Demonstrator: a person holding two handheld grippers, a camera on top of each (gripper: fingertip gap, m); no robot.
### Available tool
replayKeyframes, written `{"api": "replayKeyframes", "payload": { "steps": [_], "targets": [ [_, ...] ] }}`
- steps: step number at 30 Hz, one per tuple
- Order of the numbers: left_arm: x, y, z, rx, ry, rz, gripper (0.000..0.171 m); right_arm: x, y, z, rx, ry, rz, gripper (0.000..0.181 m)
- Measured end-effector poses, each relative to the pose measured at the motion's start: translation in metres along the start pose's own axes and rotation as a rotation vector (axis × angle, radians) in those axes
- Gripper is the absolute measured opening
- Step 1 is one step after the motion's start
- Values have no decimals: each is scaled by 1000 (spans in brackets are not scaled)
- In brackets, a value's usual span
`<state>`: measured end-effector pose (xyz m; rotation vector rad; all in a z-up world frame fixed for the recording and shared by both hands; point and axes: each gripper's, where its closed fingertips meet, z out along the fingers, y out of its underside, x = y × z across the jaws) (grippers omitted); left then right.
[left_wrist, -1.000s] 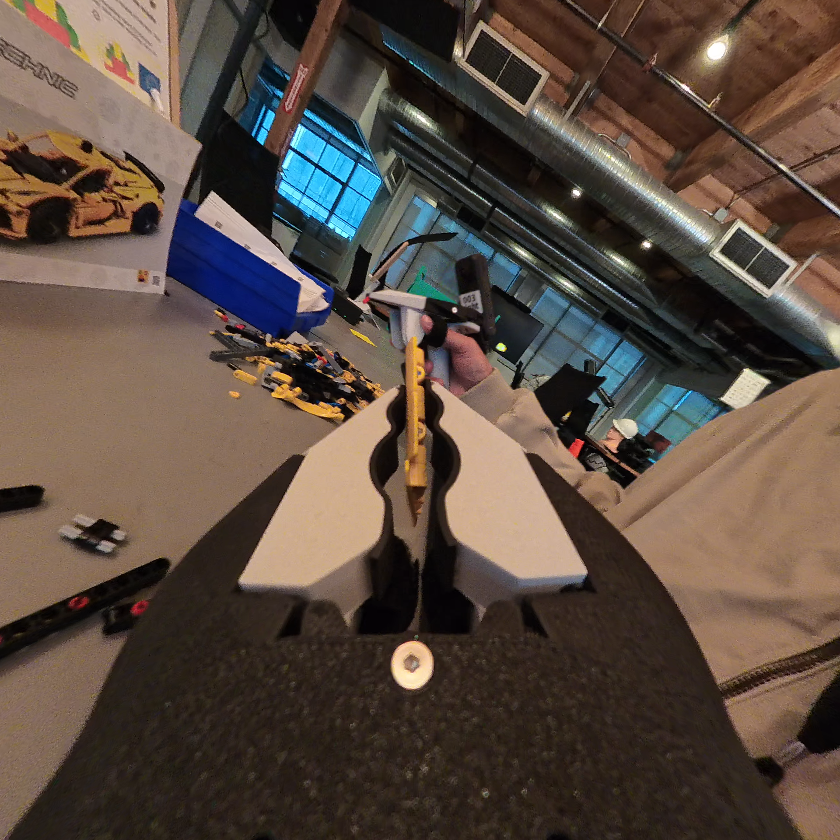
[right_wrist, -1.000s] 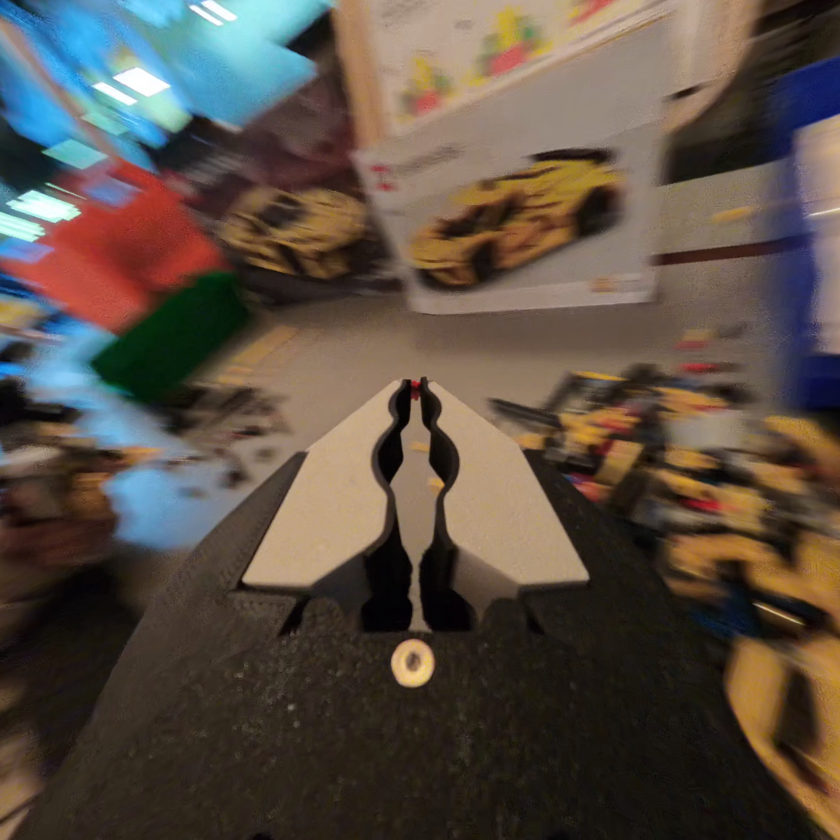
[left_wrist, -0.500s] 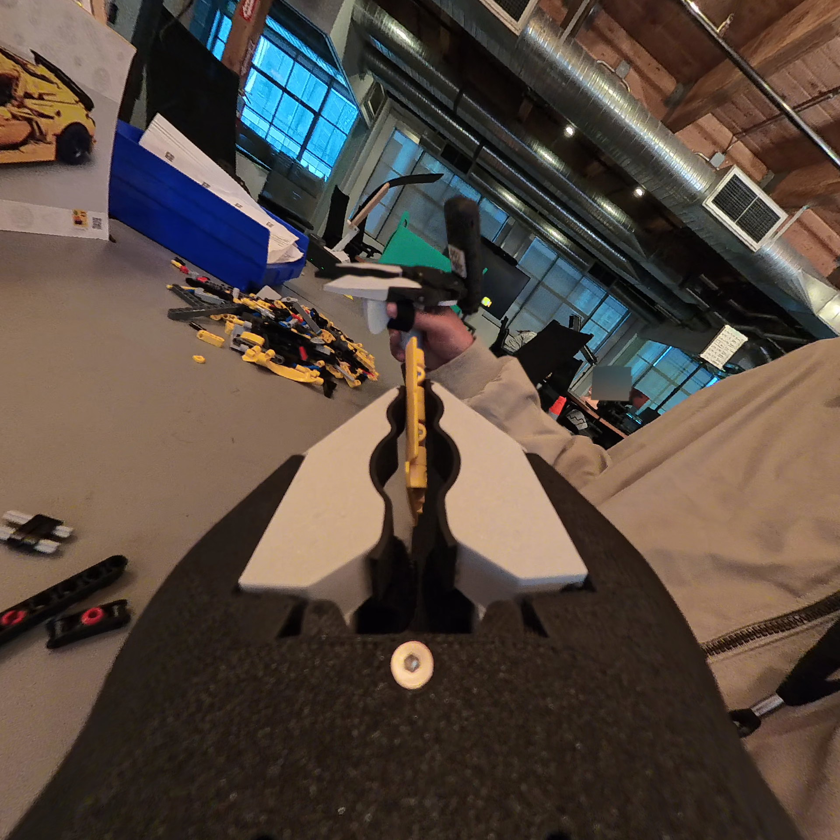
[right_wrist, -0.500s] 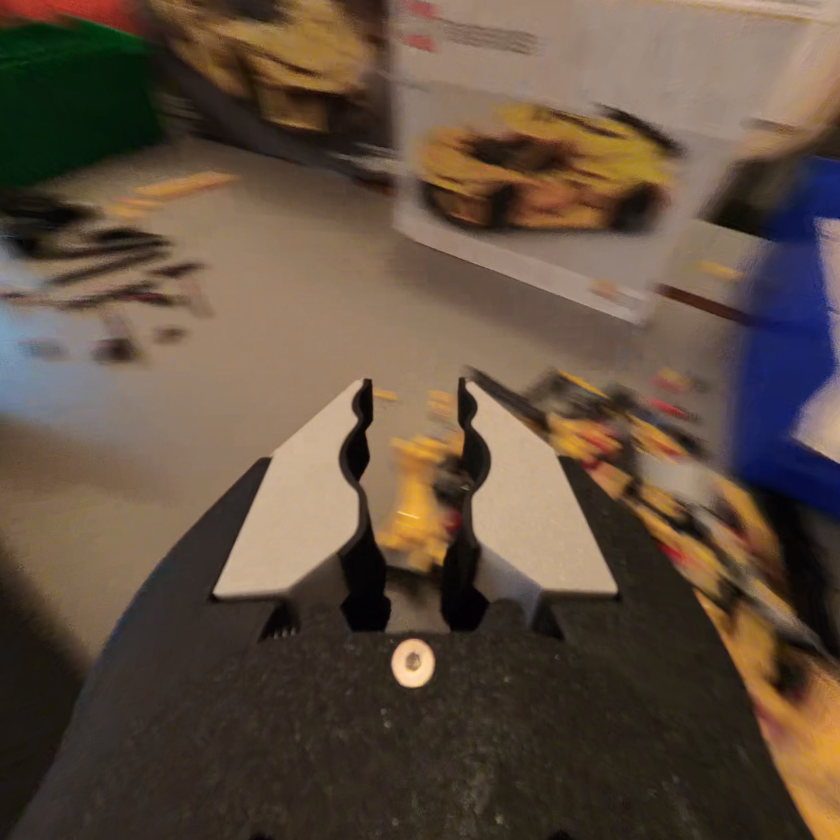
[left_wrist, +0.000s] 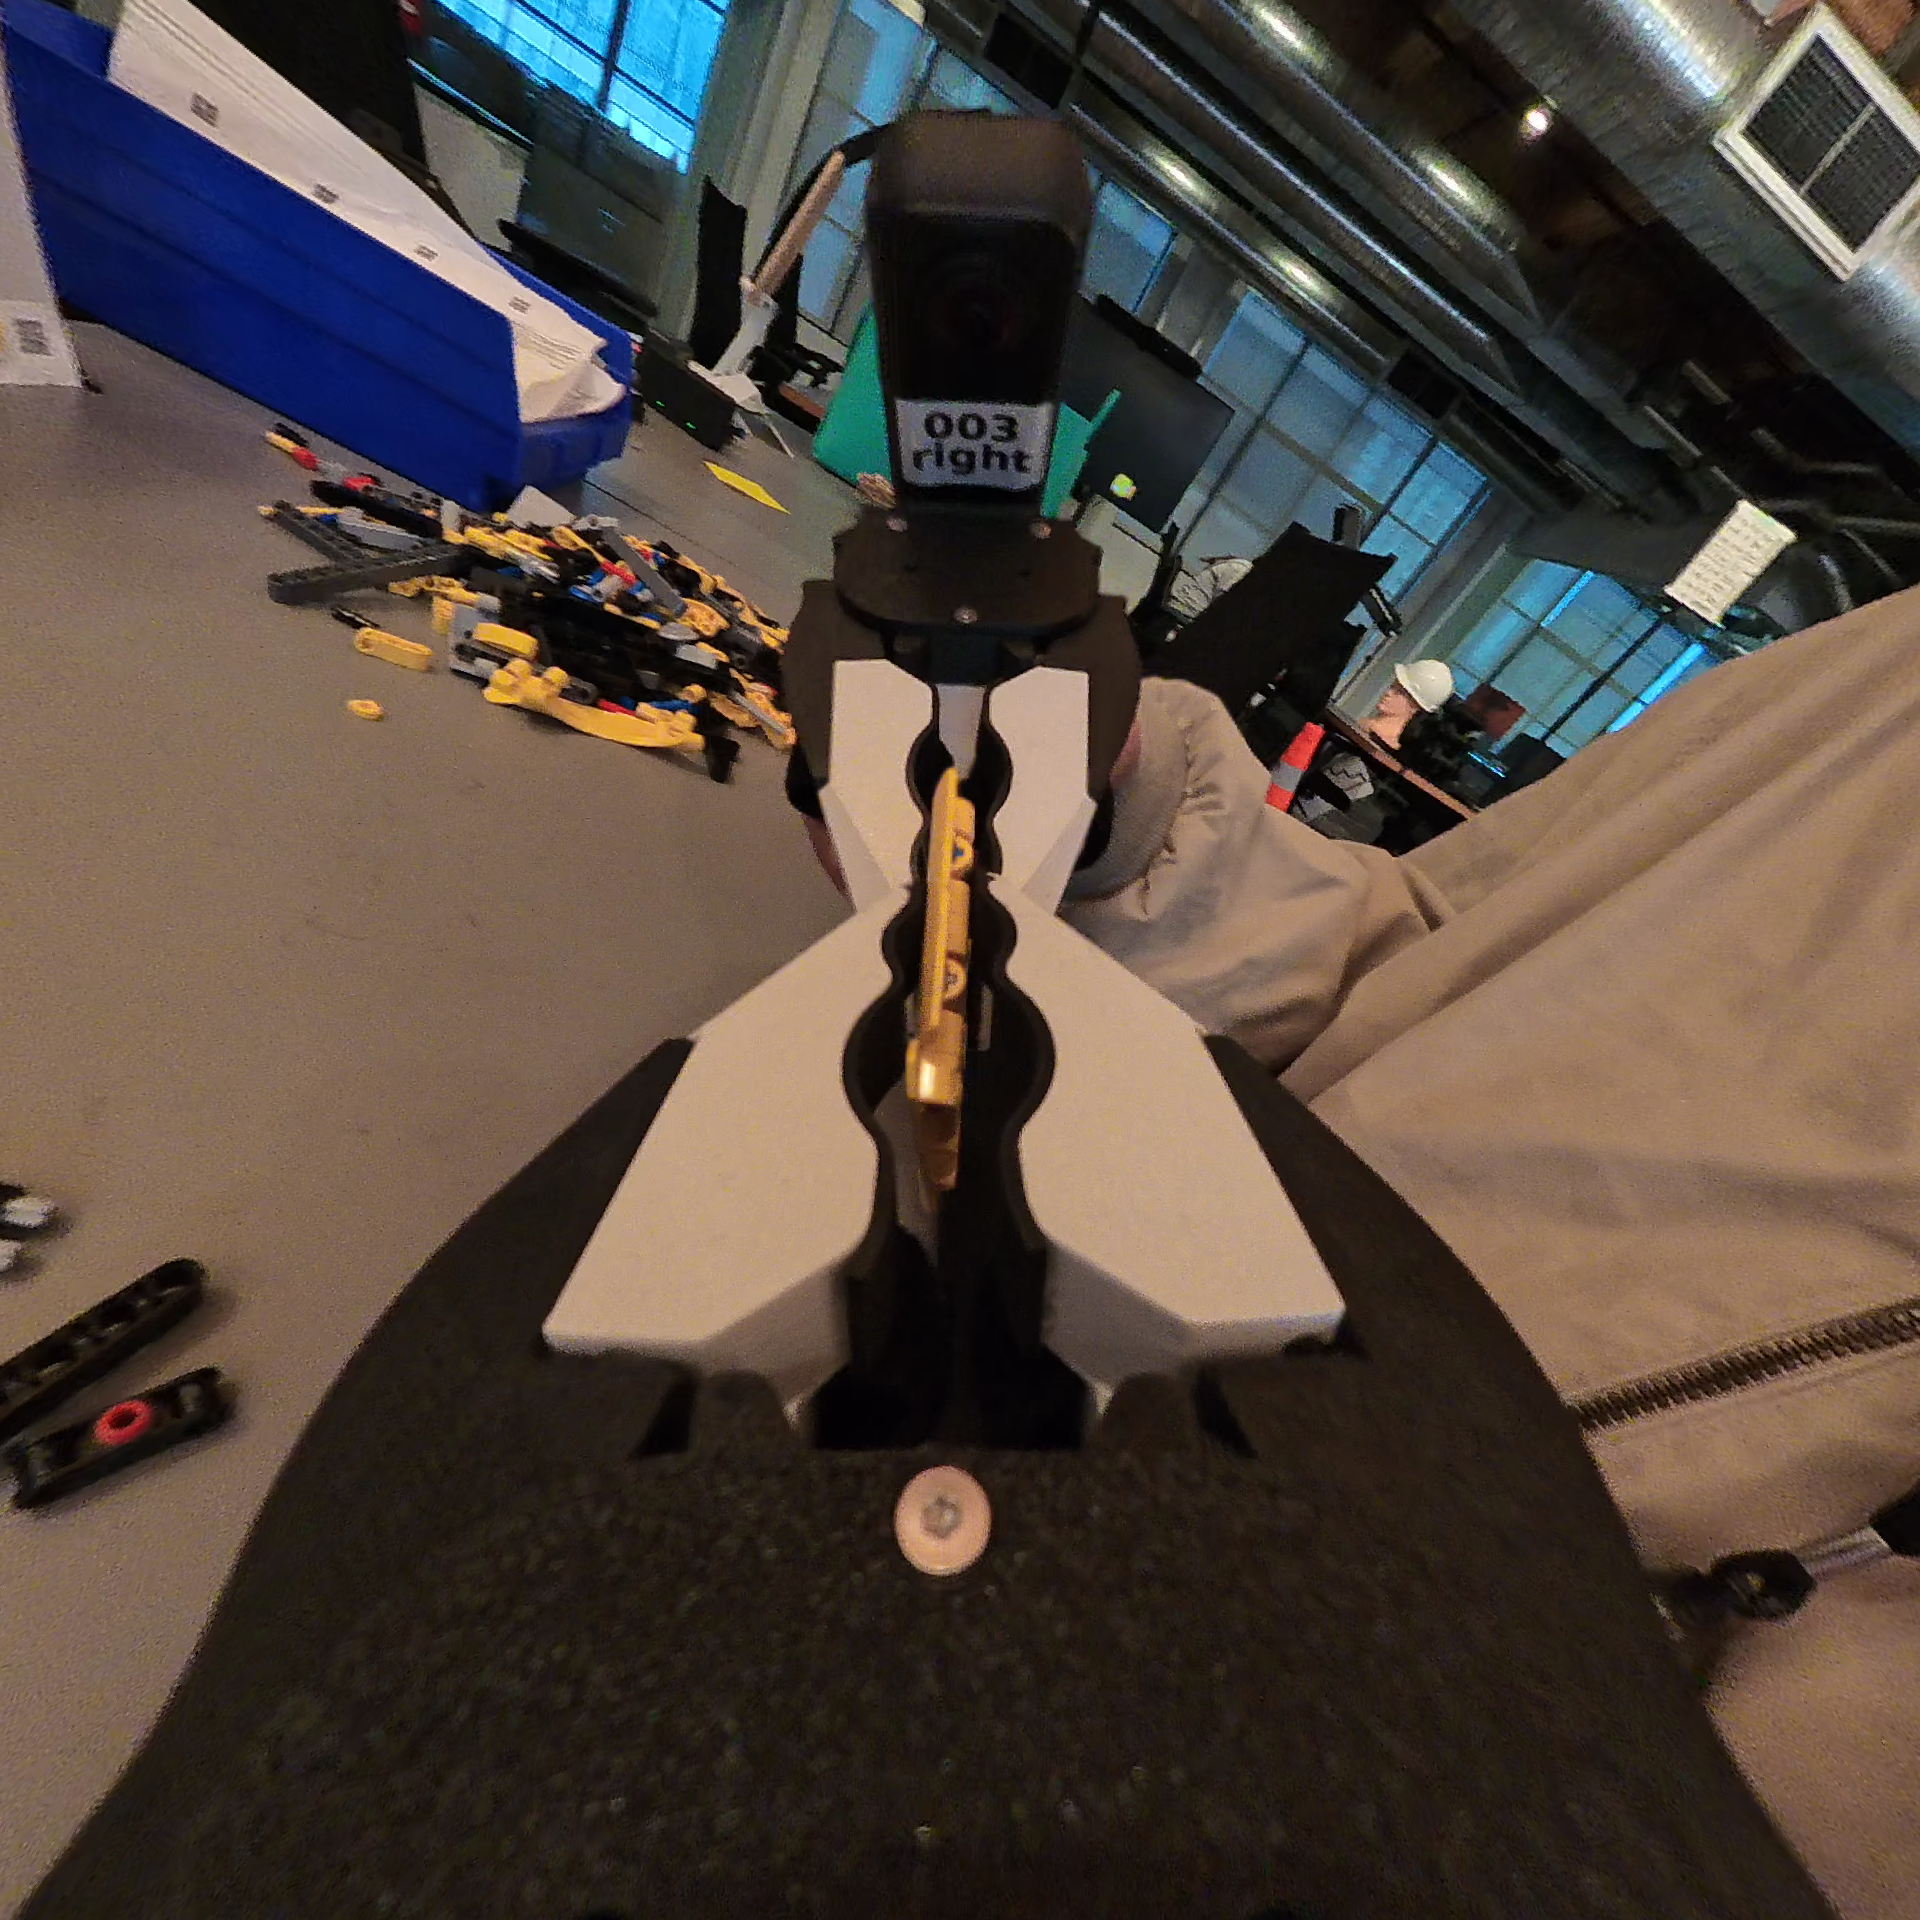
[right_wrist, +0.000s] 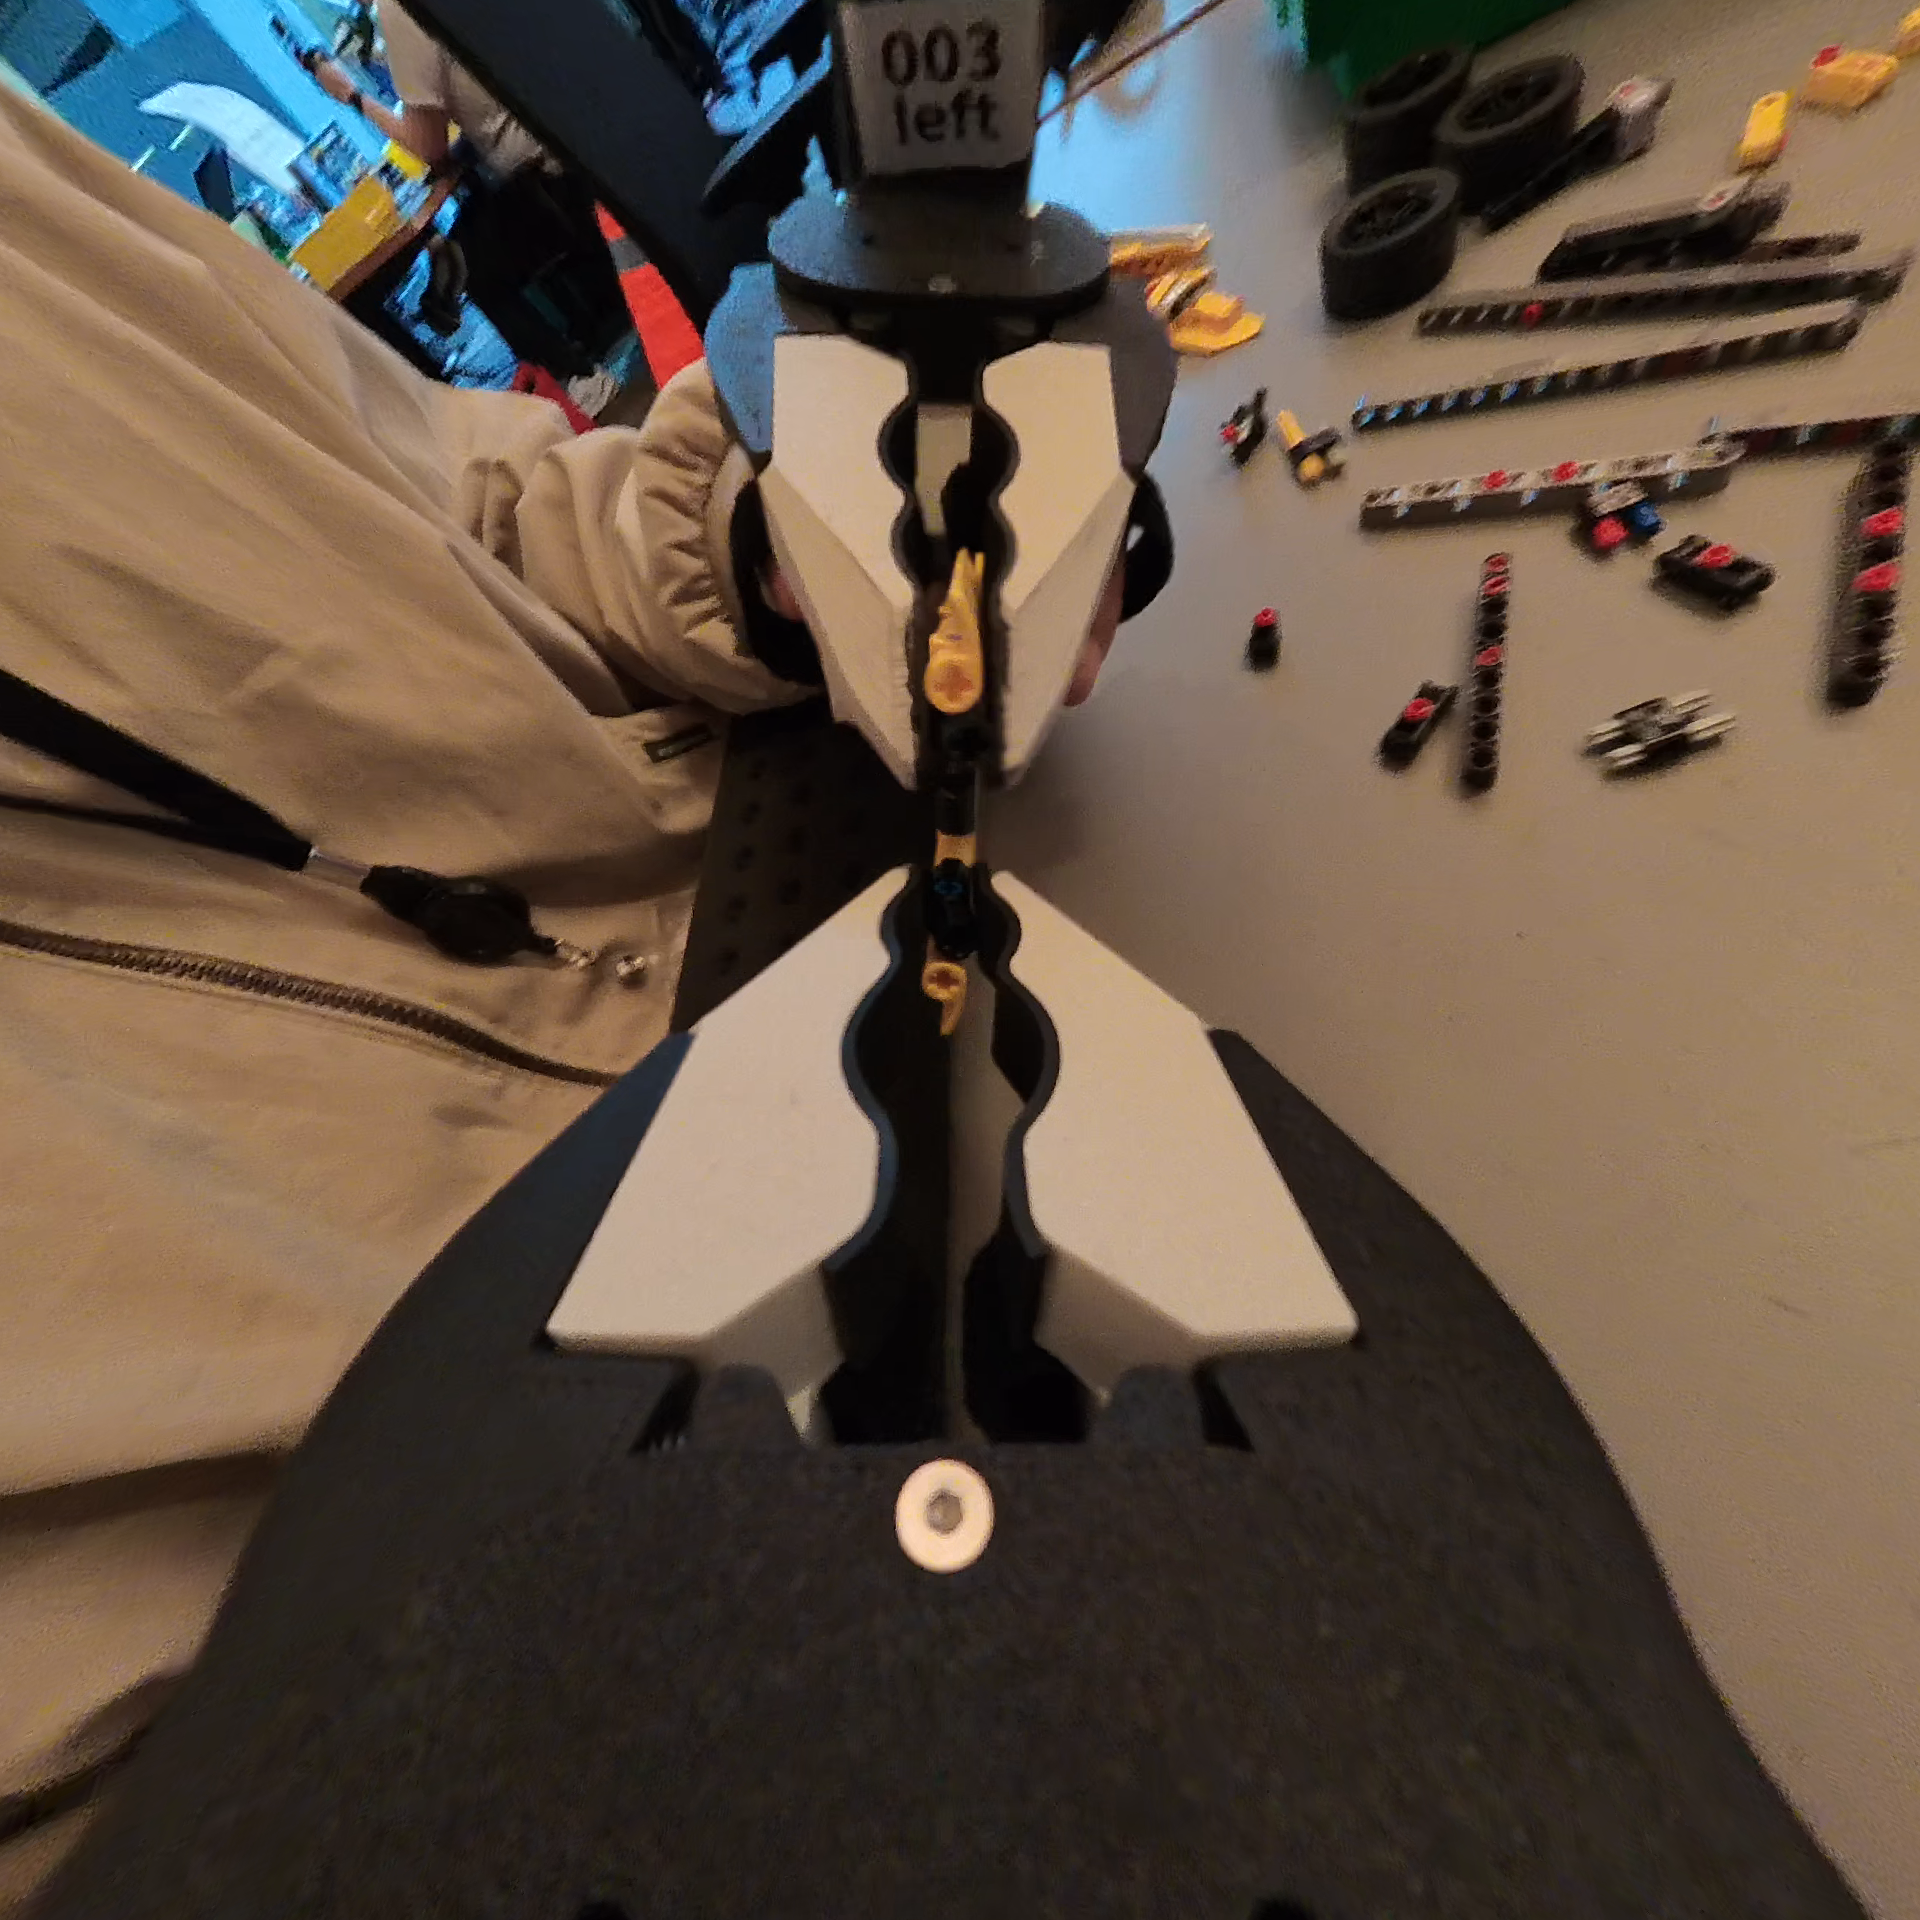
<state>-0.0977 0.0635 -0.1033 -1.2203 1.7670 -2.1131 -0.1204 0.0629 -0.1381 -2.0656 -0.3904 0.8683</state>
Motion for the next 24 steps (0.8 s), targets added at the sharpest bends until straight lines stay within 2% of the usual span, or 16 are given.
{"api": "replayKeyframes", "payload": {
  "steps": [3,5,7,12,15,17,21,24],
  "targets": [
    [-14,-13,-10,85,-54,-61,32,10,-29,-10,217,22,37,8],
    [-14,-15,-12,104,-33,-90,32,14,-52,-22,414,-21,118,7],
    [-11,-15,-9,99,-25,-77,29,10,-64,-25,524,-106,168,7],
    [-2,-26,-11,157,-15,-5,7,6,-73,-16,603,-182,228,7],
    [-5,-22,-12,139,-14,-28,6,7,-69,-13,574,-155,204,14],
    [-3,-21,-13,135,3,-43,6,8,-67,-13,564,-147,201,8],
    [0,-24,-14,160,23,-34,6,5,-72,-14,582,-144,190,7],
    [-2,-23,-14,150,-4,-5,6,6,-73,-15,612,-229,274,6]
  ]
}}
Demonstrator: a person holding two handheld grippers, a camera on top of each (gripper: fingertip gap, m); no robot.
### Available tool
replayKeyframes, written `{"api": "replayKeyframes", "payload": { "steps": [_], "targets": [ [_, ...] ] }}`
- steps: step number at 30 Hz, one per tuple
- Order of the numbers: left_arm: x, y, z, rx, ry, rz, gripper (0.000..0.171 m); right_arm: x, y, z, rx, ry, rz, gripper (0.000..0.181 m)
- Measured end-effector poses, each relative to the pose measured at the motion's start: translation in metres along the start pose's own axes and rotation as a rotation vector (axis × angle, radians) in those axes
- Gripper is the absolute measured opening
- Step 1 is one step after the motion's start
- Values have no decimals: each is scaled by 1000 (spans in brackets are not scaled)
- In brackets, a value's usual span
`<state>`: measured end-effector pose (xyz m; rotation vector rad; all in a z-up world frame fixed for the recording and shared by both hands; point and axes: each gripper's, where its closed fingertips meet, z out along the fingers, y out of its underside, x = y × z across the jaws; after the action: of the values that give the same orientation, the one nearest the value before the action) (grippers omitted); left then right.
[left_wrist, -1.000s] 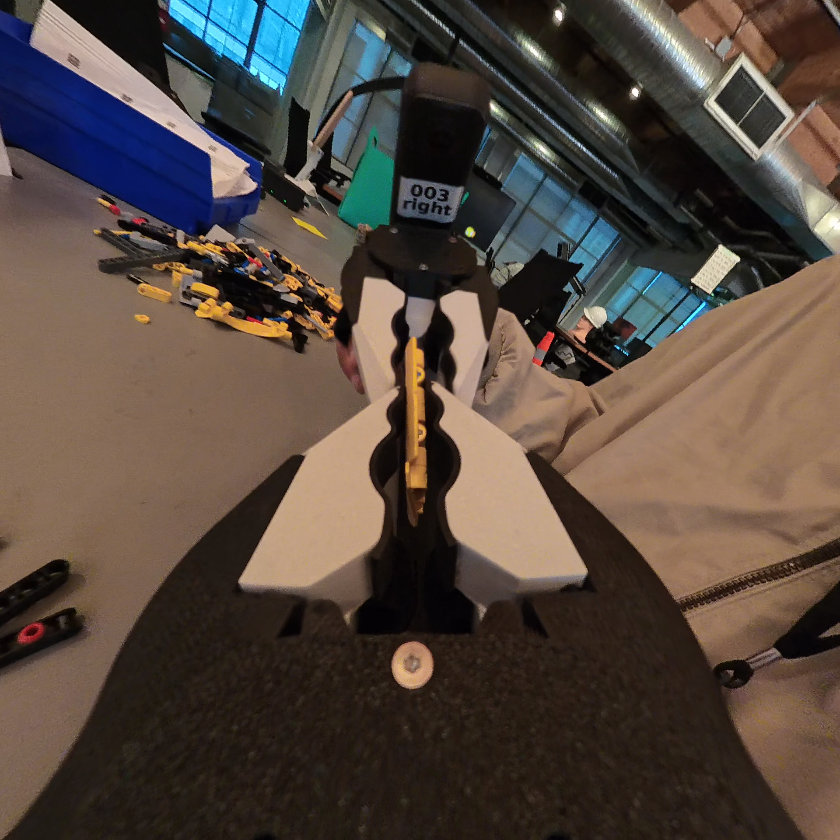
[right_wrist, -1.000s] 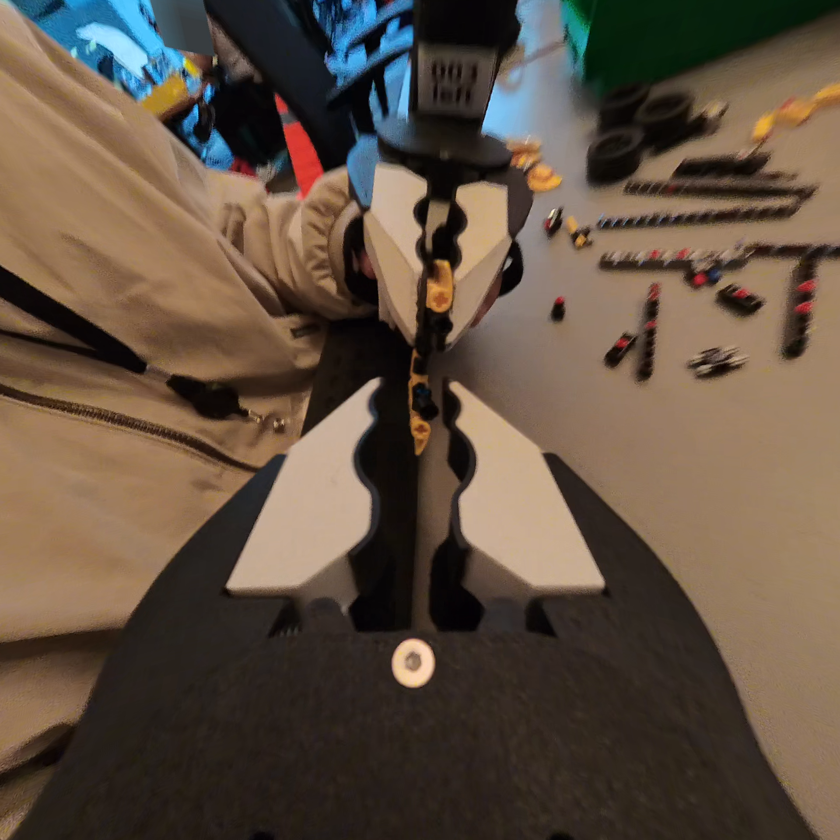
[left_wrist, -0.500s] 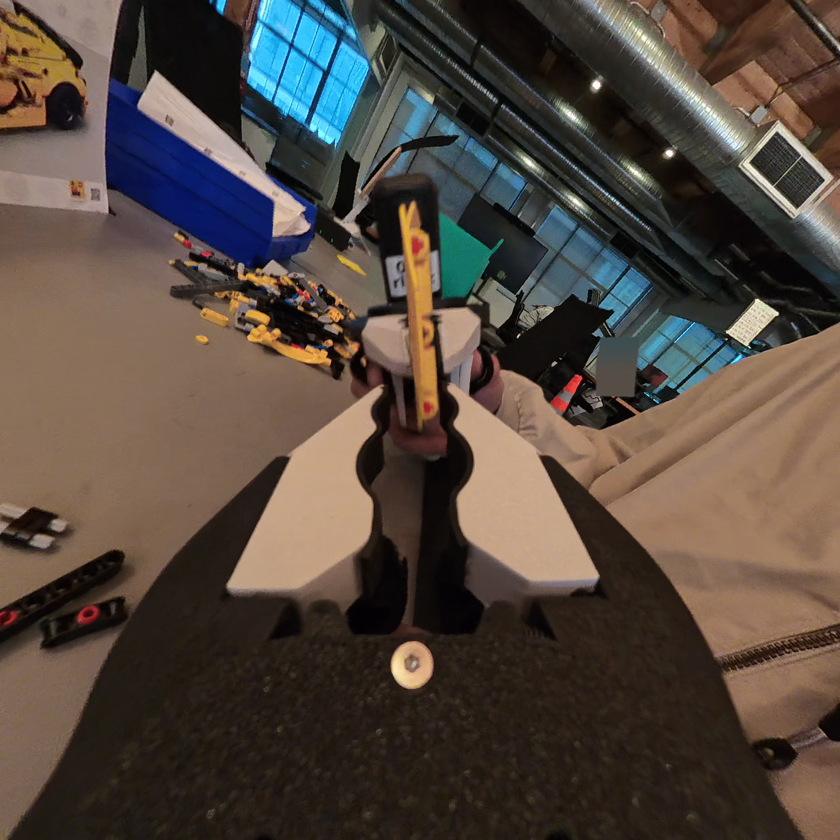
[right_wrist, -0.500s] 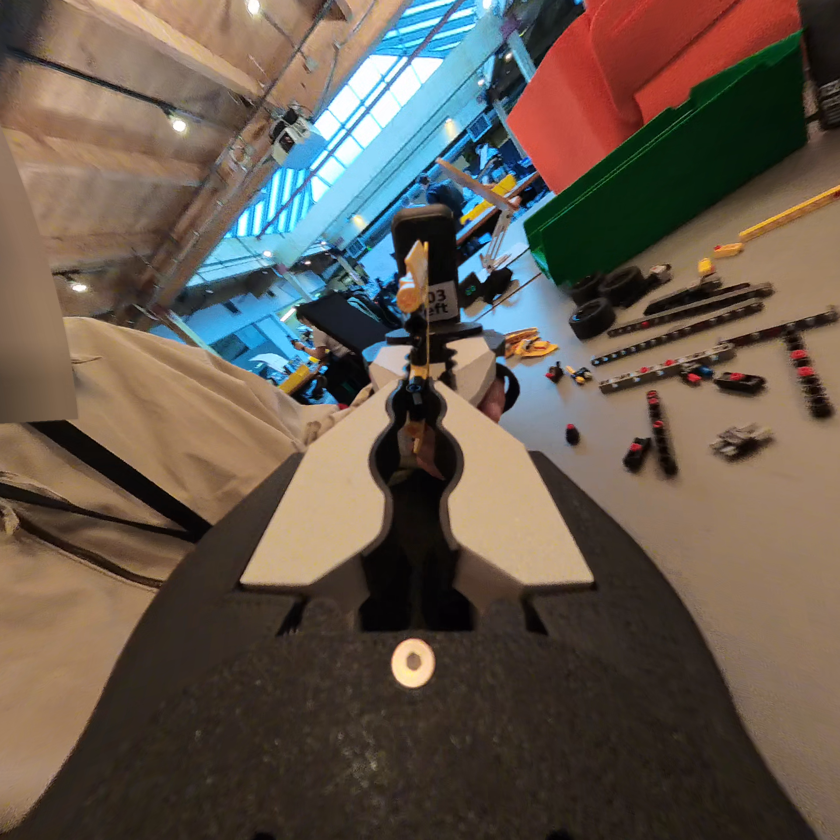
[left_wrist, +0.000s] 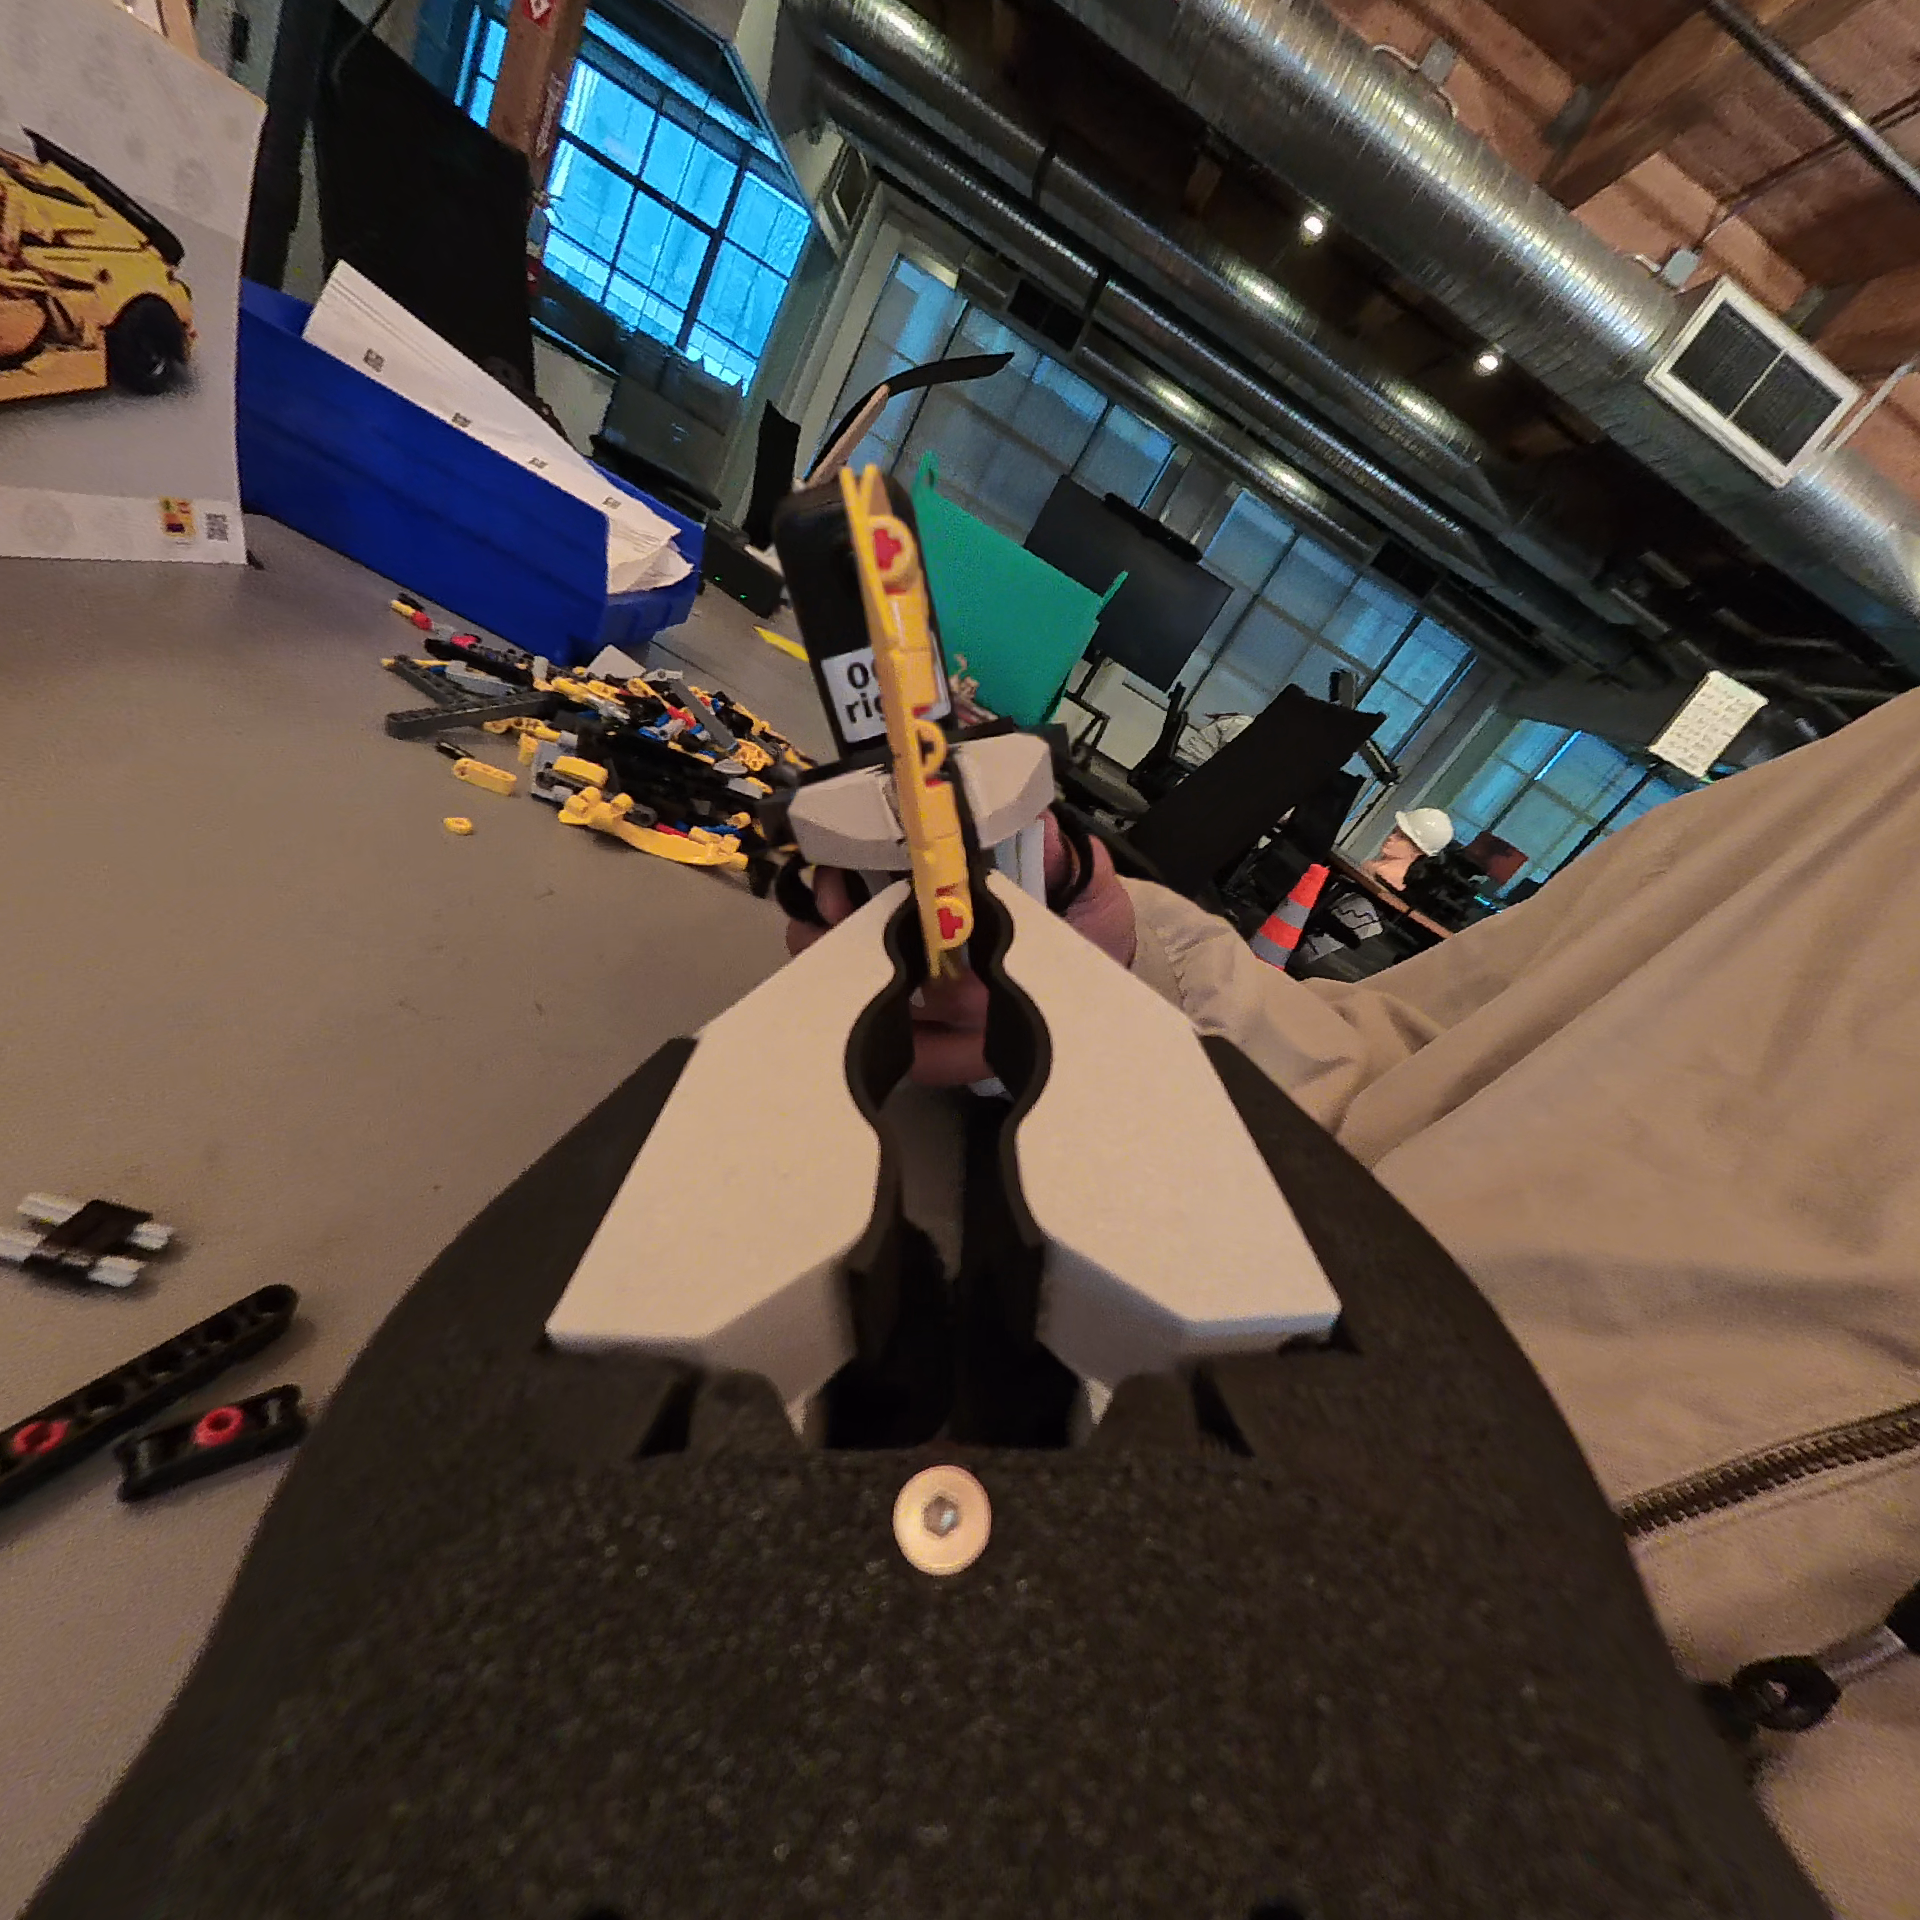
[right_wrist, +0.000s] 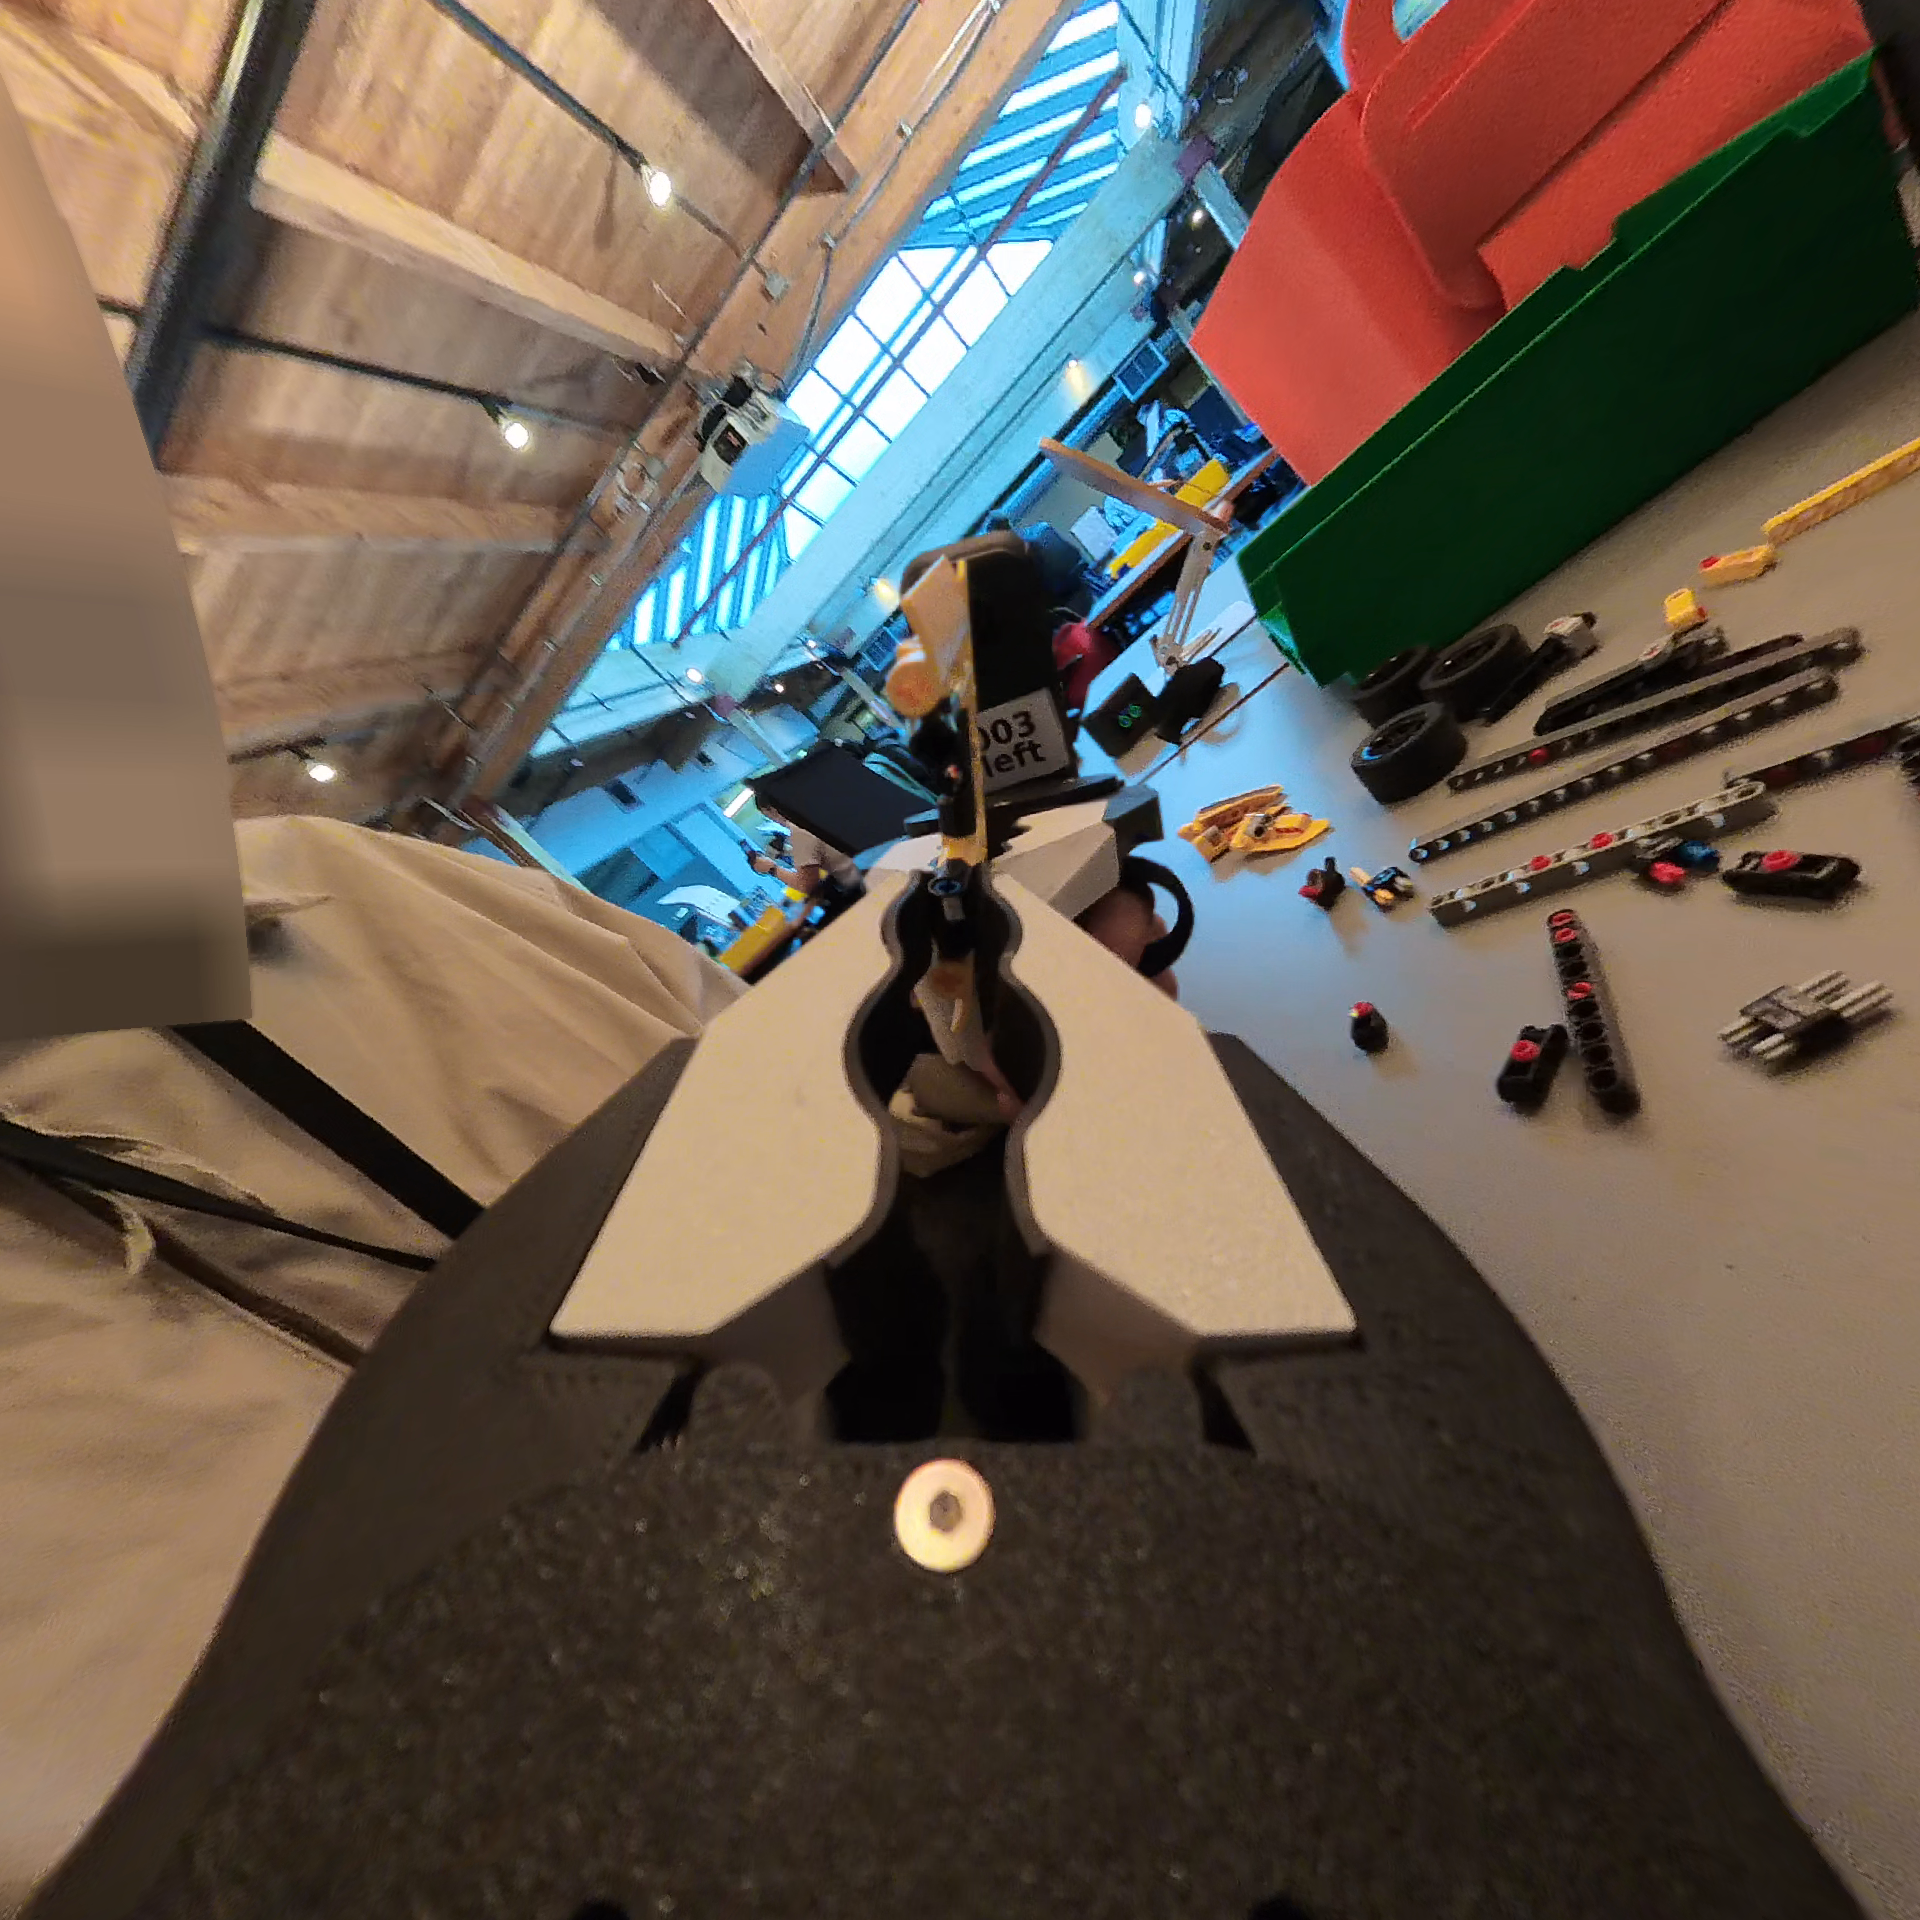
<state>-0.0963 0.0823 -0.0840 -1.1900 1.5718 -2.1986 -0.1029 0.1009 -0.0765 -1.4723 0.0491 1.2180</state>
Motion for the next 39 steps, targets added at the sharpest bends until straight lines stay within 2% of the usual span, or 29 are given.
{"api": "replayKeyframes", "payload": {
  "steps": [22,26,28,30,34,39],
  "targets": [
    [-2,4,1,-27,-15,-8,6,4,0,-2,-20,-17,39,5],
    [-1,9,1,-44,3,-29,6,4,8,-4,-100,14,-9,7],
    [-1,10,2,-53,6,-33,6,4,9,-5,-96,33,-56,7],
    [-3,10,1,-46,20,-85,6,9,5,-9,-57,58,-72,9],
    [-5,7,-2,-28,23,-111,6,8,-18,-23,83,0,22,28],
    [-2,21,6,-104,27,-92,6,5,-22,-24,110,-7,5,19]
  ]
}}
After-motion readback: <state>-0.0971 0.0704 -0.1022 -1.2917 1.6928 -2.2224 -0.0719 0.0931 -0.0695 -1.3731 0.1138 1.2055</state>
